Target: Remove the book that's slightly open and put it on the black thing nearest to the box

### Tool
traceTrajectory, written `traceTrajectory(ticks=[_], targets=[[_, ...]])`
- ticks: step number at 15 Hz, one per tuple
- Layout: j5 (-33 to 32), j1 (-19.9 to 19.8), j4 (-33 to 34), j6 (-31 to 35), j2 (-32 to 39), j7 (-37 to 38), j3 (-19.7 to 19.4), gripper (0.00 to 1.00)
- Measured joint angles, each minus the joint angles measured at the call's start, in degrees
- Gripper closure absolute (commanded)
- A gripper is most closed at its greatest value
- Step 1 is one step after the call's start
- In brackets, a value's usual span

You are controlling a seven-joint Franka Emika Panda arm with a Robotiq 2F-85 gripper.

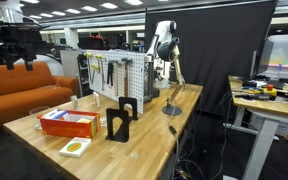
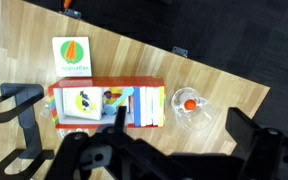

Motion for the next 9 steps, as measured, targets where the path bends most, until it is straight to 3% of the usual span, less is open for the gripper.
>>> traceTrajectory(ticks=[5,9], targets=[[-8.6,0.0,5.8,10.0,10.2,0.1,1.1,0.00],[-13.2,0.4,15.2,13.0,21.5,0.6,1.4,0.00]])
